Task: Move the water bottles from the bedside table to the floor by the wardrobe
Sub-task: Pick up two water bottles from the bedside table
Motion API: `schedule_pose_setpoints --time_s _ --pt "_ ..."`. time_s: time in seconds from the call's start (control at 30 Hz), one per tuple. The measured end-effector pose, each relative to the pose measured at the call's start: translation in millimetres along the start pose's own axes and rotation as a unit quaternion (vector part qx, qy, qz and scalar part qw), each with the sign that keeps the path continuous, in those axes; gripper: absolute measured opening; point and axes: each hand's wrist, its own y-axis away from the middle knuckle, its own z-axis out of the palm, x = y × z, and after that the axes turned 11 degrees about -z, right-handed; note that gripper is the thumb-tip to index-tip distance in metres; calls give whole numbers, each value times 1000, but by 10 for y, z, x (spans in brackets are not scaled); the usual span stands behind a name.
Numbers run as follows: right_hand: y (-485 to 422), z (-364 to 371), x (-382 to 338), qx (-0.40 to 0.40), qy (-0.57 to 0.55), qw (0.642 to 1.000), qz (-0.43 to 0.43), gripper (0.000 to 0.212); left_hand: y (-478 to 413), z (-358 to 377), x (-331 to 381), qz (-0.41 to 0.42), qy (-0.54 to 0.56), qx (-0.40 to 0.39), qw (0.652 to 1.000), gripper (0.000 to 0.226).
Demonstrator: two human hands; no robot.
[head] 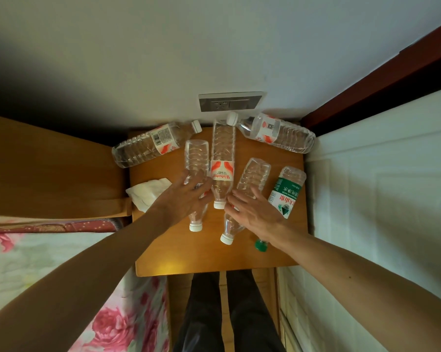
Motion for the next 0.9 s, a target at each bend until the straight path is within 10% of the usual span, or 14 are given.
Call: schedule_pose_setpoints --time_s 0.33,0.67,0.9 --pt "62 -45 10 25 3 1000 -7 70 158 -50 -2 23 2 39 999 61" --pt "236 -226 65 85 11 996 37 89 286 -259 -110 -87 63 76 991 94" --pt "324 -430 111 201 -121 959 162 69 314 -450 -124 -287 320 133 893 76"
